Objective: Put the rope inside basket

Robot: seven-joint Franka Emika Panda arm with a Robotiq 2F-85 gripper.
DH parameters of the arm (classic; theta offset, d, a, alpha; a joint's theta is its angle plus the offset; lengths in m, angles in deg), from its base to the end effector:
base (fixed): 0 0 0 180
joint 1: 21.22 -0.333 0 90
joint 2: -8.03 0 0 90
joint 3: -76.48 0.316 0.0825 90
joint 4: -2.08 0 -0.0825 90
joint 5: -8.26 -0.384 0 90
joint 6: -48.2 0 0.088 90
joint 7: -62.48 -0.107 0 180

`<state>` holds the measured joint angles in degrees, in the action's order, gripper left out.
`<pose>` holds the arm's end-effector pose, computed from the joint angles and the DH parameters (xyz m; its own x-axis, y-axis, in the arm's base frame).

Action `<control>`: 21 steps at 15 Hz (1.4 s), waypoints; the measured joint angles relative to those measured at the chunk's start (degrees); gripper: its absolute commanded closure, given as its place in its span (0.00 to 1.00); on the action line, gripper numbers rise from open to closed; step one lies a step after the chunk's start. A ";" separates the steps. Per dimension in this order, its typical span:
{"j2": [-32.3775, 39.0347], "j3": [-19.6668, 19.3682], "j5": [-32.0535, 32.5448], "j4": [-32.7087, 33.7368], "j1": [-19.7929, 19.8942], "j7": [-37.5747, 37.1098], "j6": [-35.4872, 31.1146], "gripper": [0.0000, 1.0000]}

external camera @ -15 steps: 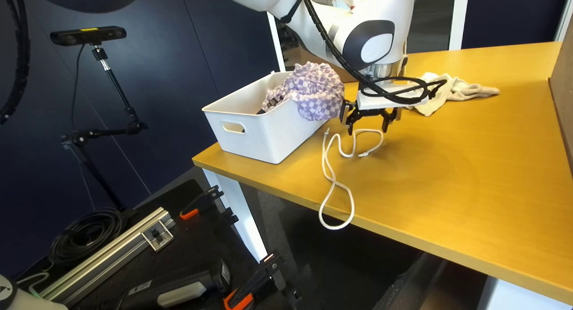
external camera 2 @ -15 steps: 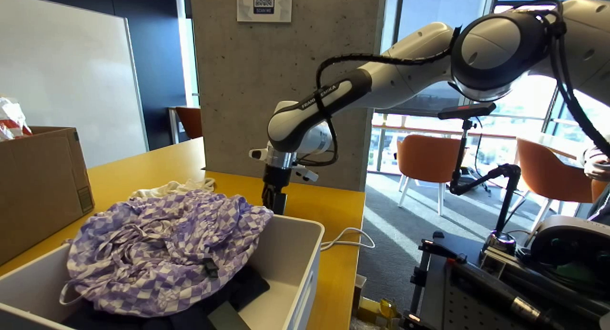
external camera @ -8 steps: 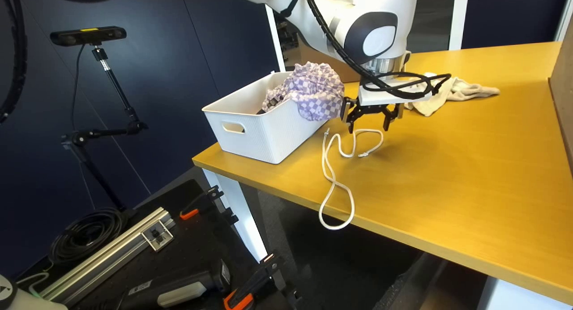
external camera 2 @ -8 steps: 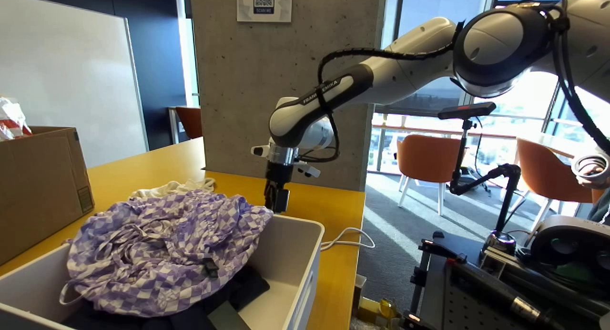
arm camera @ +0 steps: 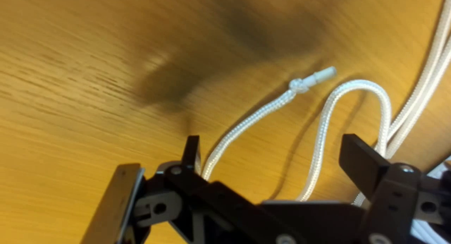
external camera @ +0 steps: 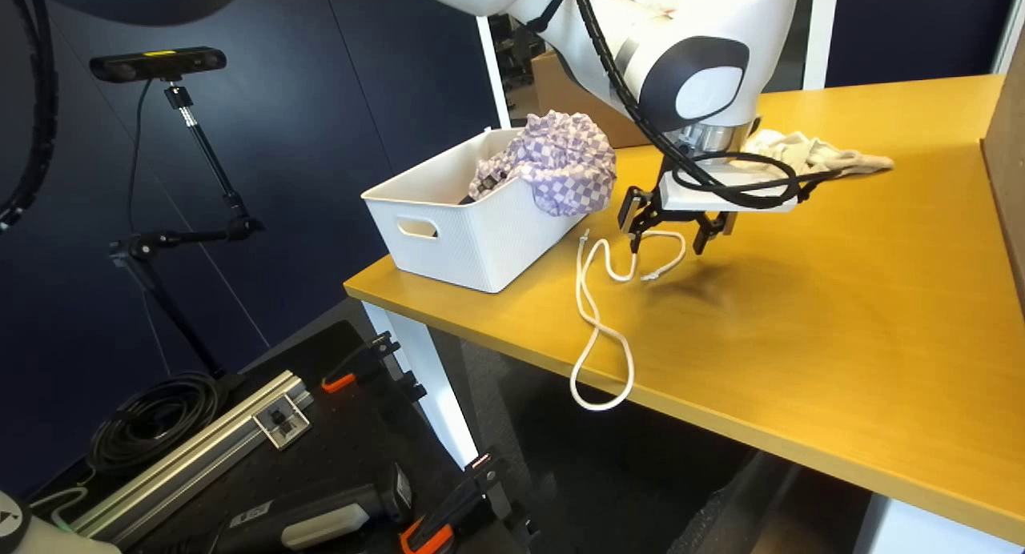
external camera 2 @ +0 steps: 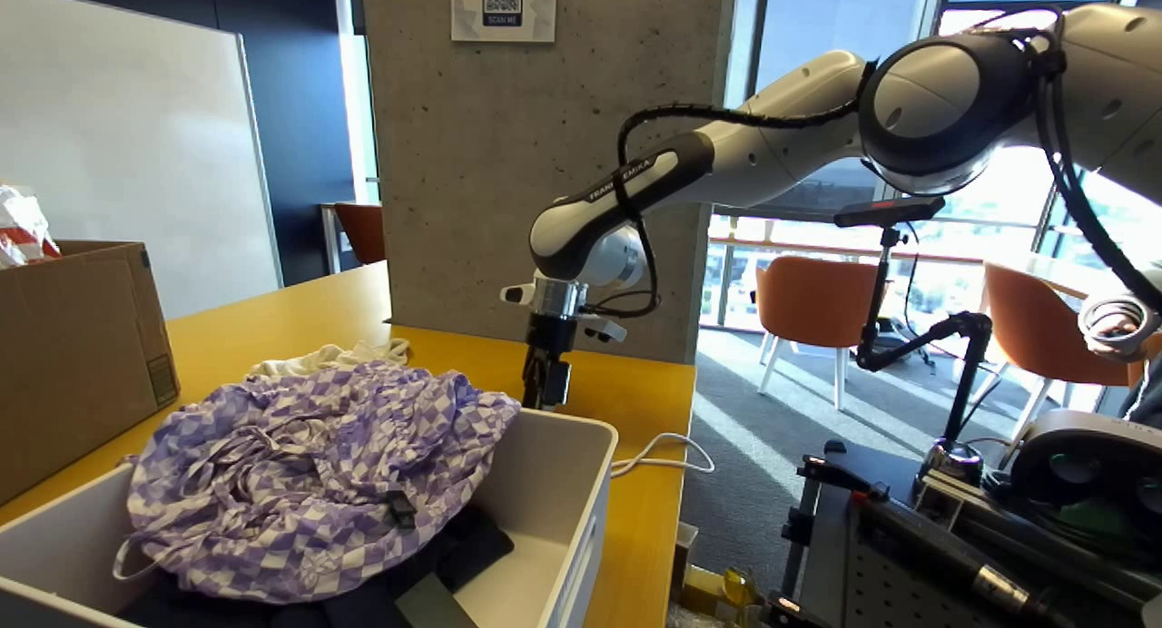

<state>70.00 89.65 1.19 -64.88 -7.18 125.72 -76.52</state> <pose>0.7500 -0.0558 0.1321 0.6231 0.7484 0.2274 0.7819 -0.5895 -0.2025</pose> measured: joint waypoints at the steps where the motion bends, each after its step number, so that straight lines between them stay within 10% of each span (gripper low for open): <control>1: 0.05 -0.06 -0.06 0.29 0.31 0.00 0.27 0.00; 21: 8.65 0.00 -0.27 14.78 -6.04 -0.04 10.63 0.00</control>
<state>78.65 89.64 0.92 -50.09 -13.22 125.68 -65.89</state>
